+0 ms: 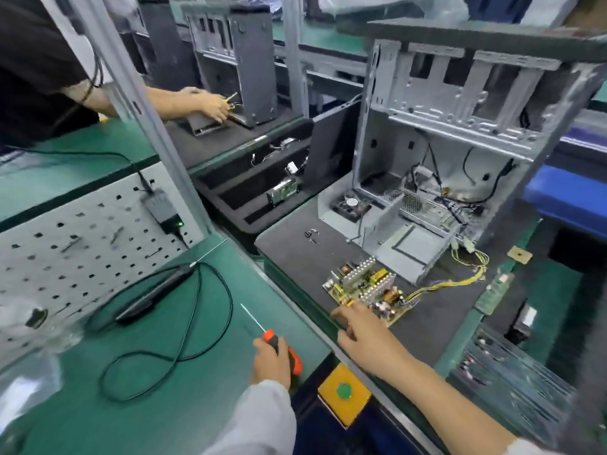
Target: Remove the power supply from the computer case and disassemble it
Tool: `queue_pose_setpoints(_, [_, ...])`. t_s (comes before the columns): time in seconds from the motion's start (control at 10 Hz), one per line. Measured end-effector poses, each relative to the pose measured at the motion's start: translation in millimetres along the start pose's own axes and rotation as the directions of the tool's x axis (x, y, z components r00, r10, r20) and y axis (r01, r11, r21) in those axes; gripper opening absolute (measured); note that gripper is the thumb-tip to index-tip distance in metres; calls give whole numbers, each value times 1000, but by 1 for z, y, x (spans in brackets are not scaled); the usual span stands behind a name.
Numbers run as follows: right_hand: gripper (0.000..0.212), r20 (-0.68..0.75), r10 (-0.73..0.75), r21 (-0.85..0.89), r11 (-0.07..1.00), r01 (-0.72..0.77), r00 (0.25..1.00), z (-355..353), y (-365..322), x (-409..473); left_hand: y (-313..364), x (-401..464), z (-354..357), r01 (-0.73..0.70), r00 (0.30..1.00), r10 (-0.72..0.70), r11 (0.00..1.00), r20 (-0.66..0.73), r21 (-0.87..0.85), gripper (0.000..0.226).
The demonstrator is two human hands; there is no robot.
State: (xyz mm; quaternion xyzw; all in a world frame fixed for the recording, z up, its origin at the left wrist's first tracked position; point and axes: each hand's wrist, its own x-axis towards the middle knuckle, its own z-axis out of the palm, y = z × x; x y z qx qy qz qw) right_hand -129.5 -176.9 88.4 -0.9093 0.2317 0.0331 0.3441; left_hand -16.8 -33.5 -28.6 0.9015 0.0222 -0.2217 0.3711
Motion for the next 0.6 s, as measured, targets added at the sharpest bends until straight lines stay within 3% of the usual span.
queue_pose_setpoints(0.2, [29, 9, 17, 15, 1000, -17, 1000, -4, 7, 13, 2, 33, 9, 78, 993, -91, 986, 79, 148, 33])
queue_pose_setpoints(0.4, [27, 10, 36, 26, 999, -37, 999, -8, 11, 11, 2, 42, 8, 149, 987, -154, 985, 52, 91, 52])
queue_pose_setpoints(0.6, [24, -37, 62, 86, 995, -59, 997, -17, 14, -3, 5, 53, -8, 25, 998, -21, 997, -65, 69, 40])
